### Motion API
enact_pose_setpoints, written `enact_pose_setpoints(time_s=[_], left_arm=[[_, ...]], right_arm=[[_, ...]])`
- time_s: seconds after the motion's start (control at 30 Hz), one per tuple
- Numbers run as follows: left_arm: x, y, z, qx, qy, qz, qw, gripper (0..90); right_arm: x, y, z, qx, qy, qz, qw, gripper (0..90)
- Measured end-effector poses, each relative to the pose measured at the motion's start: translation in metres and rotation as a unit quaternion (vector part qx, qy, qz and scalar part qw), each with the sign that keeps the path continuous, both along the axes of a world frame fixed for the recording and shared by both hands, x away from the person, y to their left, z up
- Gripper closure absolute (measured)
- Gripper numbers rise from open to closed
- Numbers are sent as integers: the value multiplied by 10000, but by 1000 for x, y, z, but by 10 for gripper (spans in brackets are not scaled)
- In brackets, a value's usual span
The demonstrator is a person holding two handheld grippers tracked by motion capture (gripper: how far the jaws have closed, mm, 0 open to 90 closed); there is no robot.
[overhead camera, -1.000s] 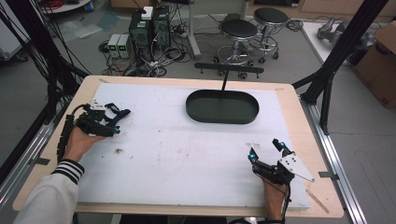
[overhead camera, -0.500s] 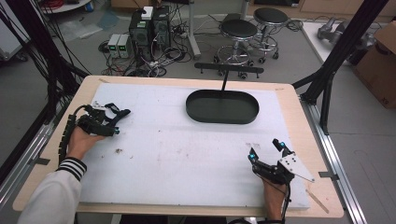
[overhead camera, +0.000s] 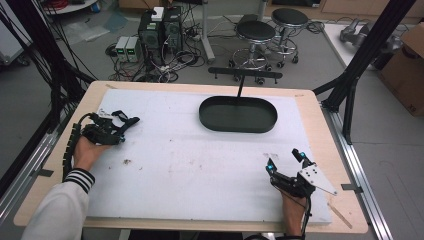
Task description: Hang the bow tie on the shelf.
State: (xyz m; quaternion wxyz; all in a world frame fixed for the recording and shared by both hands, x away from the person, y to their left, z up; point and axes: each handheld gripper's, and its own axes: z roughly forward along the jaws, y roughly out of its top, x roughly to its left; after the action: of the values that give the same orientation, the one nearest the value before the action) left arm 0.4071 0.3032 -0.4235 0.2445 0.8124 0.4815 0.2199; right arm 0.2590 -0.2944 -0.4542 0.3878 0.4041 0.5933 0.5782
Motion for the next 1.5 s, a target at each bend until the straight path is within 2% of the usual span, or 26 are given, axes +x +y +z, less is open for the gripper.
enact_pose_setpoints(time_s=[0.07,0.17,0.4,0.5,0.67,0.8,0.9,1.07,1.17,1.2,1.27,1.37,1.47,1.5], left_arm=[[1,1,-1,38,45,21,10000,483],[2,2,-2,-44,82,32,10000,506],[2,4,-1,-173,28,78,9998,690],[2,5,-1,-208,45,115,9997,734],[1,8,0,-267,59,191,9994,781],[0,7,2,-252,-34,210,9995,802],[-2,6,5,-247,-161,151,9994,811],[-5,5,10,-383,-486,116,9980,813],[-9,5,10,-582,-793,184,9950,814],[-10,6,10,-670,-834,232,9940,815],[-11,7,8,-614,-887,193,9940,816],[-14,11,8,-780,-1049,240,9911,816],[-16,13,12,-844,-1176,206,9893,817],[-16,13,13,-964,-1233,227,9874,817]], right_arm=[[0,0,0,16,22,-1,10000,75],[0,0,0,2,0,-11,10000,75],[0,0,0,28,14,-17,10000,75],[0,0,0,24,14,-12,10000,75],[0,0,0,24,7,-14,10000,75],[0,0,0,25,6,-16,10000,75],[0,0,0,20,7,-9,10000,75],[-1,0,0,22,12,-14,10000,75],[-1,0,0,30,11,-14,10000,75],[-1,0,0,35,14,-14,10000,75],[-1,0,0,37,13,-18,10000,75],[-1,0,0,32,12,-16,10000,75],[-1,0,0,34,15,-12,10000,75],[-1,0,0,26,13,-13,10000,75]])
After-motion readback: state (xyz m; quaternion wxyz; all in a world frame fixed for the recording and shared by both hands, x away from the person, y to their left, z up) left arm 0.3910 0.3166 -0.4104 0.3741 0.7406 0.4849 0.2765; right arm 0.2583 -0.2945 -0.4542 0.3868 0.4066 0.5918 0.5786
